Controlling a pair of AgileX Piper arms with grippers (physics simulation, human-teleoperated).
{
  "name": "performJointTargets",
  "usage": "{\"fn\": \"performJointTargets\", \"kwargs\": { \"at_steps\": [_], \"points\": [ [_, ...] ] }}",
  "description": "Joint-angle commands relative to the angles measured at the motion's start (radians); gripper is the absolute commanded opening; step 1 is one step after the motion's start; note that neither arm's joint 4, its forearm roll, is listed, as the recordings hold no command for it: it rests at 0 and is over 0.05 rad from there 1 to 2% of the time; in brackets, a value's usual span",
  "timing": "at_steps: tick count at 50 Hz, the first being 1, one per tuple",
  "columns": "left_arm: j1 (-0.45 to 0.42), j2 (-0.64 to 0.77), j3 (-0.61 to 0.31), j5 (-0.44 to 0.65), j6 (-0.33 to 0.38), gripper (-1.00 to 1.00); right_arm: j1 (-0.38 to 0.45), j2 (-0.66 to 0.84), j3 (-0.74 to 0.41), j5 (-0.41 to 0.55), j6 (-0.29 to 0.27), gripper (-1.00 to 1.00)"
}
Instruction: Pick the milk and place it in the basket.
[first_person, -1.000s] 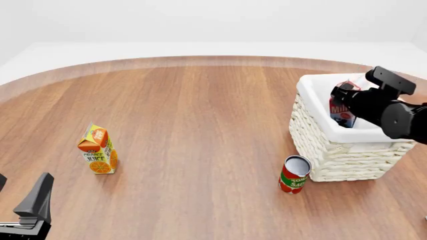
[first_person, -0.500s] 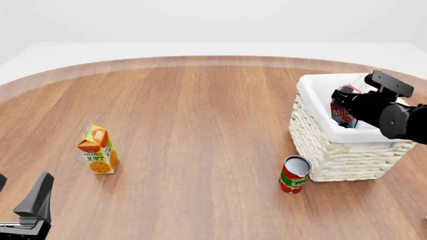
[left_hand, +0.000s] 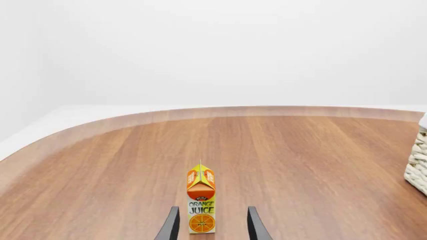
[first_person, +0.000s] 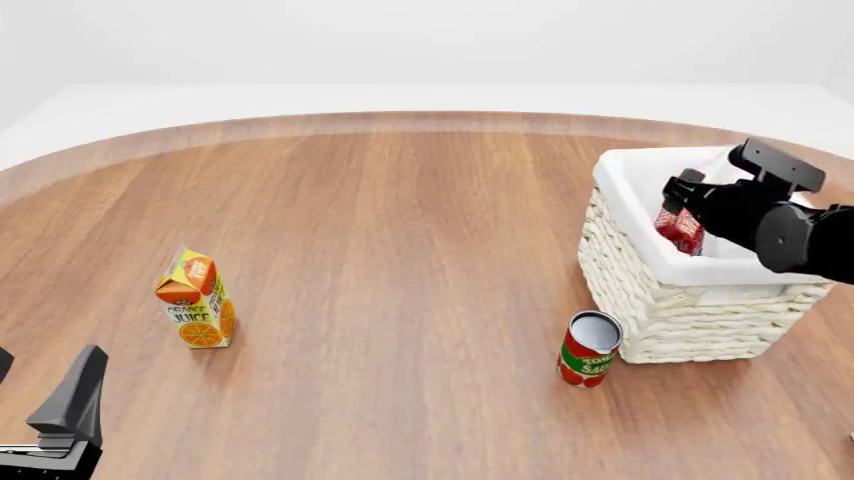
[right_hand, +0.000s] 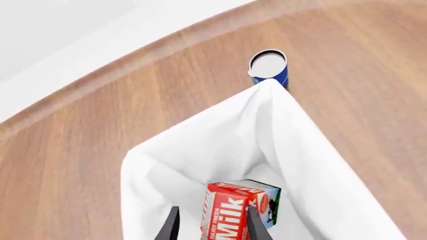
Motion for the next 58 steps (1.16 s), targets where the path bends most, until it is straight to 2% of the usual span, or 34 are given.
{"fn": "performJointTargets", "kwargs": {
  "at_steps": [1, 26, 58],
  "points": [
    [0.0, 0.0, 0.0, 0.0, 0.0, 1.0, -0.007, -0.004, -0.028, 0.006, 0.008, 1.0],
    [0.0, 0.0, 0.0, 0.0, 0.0, 1.0, 0.003, -0.079, 0.004, 0.023, 0.008, 1.0],
    [0.0, 0.0, 0.0, 0.0, 0.0, 1.0, 0.062, -0.315, 0.108, 0.145, -0.038, 1.0]
  ]
}}
